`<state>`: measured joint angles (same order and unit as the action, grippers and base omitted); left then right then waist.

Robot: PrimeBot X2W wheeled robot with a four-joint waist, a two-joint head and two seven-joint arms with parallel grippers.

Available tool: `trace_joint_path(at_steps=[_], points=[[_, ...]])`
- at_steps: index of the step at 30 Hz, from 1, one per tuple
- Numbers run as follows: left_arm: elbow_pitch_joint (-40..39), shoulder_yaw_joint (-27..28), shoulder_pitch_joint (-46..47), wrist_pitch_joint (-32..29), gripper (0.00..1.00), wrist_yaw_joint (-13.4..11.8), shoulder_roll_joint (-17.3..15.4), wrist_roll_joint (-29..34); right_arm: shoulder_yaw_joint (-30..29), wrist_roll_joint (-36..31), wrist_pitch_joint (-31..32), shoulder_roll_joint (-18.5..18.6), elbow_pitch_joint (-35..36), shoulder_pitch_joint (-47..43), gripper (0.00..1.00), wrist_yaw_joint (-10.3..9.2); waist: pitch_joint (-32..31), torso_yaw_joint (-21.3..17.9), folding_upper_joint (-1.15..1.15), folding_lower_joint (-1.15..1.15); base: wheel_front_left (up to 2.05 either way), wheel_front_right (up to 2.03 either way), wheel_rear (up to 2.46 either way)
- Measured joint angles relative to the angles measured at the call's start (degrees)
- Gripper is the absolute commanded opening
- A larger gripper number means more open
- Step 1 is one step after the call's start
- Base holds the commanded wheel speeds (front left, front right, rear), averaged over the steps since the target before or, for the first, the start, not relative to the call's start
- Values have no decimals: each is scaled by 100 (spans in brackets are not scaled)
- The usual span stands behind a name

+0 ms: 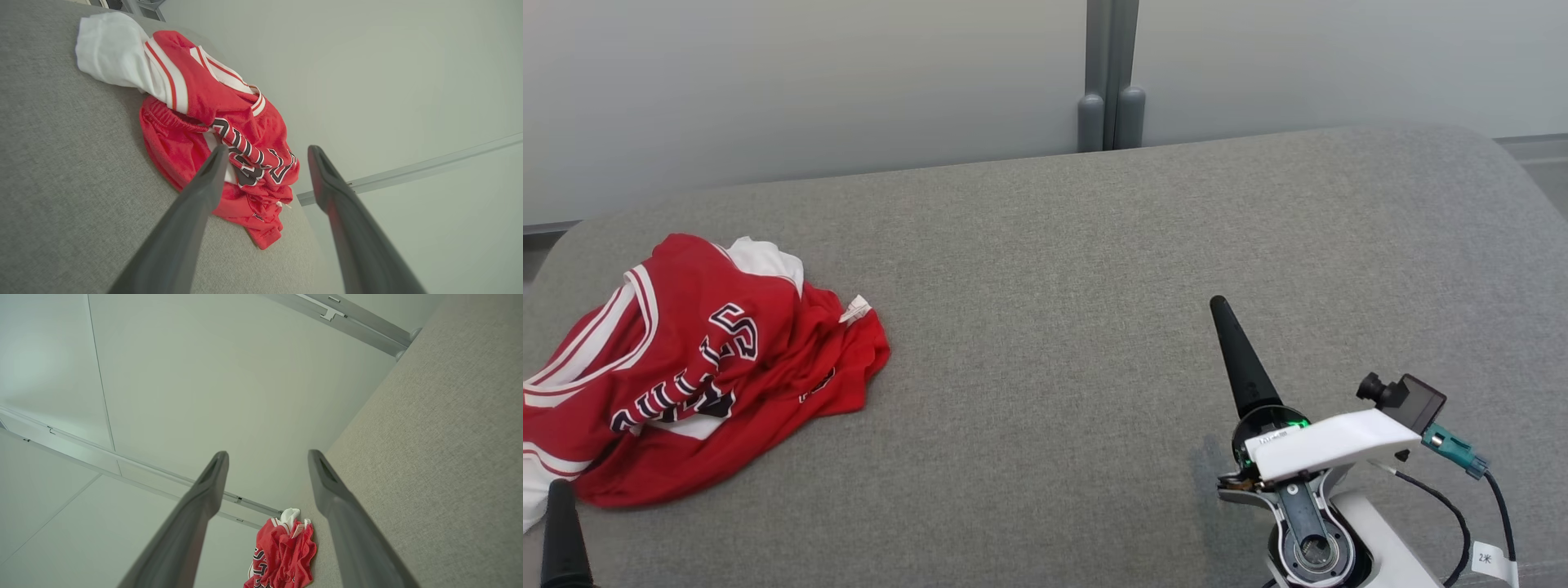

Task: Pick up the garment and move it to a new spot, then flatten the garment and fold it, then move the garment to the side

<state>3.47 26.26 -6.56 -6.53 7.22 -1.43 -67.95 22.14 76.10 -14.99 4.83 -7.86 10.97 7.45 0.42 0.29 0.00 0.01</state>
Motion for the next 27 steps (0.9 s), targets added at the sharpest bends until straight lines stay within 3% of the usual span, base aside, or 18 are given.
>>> trace_joint_path(at_steps=[4, 6, 12, 27], points=[[-2, -193, 46, 116, 100, 0, -69, 432, -109, -325, 0, 29, 41, -32, 100, 1, 8, -5, 0, 0, 0, 0, 0], [-37, -534, 171, 332, 100, 1, -118, 1220, -348, -1211, 0, 160, 77, -146, 100, 1, 14, -9, 0, 0, 0, 0, 0], [-85, -960, 302, 581, 100, 1, -164, 2179, -675, -2164, 0, 157, 142, -278, 100, 1, 3, -17, 0, 0, 0, 0, 0], [31, -1605, 514, 1025, 100, 8, -208, 3774, -1313, -3949, 0, 151, 104, -429, 100, 1, -7, -65, 0, 0, 0, 0, 0]])
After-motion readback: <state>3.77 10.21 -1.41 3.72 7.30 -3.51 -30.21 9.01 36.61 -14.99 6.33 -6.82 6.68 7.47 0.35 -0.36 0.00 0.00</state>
